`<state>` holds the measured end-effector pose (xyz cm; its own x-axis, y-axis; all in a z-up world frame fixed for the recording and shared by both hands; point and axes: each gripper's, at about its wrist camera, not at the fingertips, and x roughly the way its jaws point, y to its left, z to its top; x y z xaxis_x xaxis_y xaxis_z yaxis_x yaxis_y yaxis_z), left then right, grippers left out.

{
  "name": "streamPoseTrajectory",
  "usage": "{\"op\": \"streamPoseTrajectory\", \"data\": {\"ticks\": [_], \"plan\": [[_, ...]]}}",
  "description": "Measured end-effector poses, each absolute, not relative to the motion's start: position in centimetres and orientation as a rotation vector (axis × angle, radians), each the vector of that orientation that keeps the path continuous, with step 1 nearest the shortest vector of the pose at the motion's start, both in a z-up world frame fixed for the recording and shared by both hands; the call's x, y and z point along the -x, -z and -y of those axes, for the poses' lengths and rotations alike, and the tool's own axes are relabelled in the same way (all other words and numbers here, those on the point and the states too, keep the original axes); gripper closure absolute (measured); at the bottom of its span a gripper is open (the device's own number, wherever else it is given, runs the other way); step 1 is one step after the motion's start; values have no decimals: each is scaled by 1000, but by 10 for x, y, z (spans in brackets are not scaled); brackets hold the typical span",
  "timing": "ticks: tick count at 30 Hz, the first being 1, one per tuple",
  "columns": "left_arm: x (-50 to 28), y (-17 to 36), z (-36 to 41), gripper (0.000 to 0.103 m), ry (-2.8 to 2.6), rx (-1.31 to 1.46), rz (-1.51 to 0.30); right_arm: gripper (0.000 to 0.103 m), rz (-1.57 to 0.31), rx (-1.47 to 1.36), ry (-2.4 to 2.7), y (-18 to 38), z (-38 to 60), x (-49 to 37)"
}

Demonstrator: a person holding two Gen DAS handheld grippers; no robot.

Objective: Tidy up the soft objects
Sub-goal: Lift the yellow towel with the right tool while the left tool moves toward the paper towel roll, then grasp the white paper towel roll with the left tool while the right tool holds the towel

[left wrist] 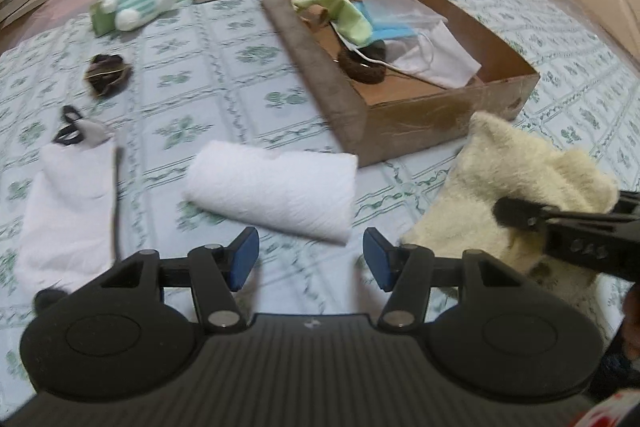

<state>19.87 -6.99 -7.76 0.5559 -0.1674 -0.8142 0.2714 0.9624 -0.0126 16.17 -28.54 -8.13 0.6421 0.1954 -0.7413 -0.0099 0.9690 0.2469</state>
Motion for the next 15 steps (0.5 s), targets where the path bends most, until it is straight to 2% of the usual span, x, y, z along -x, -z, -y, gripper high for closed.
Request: {"op": "streamPoseTrajectory", "data": {"ticks": [6, 15], "plan": [[-210, 95, 78, 49, 196, -162, -964, 61, -873, -276, -101, 82, 303, -169], [-204, 95, 16, 49, 33, -130, -977, 61, -882, -301, -100, 86, 309, -174]]}}
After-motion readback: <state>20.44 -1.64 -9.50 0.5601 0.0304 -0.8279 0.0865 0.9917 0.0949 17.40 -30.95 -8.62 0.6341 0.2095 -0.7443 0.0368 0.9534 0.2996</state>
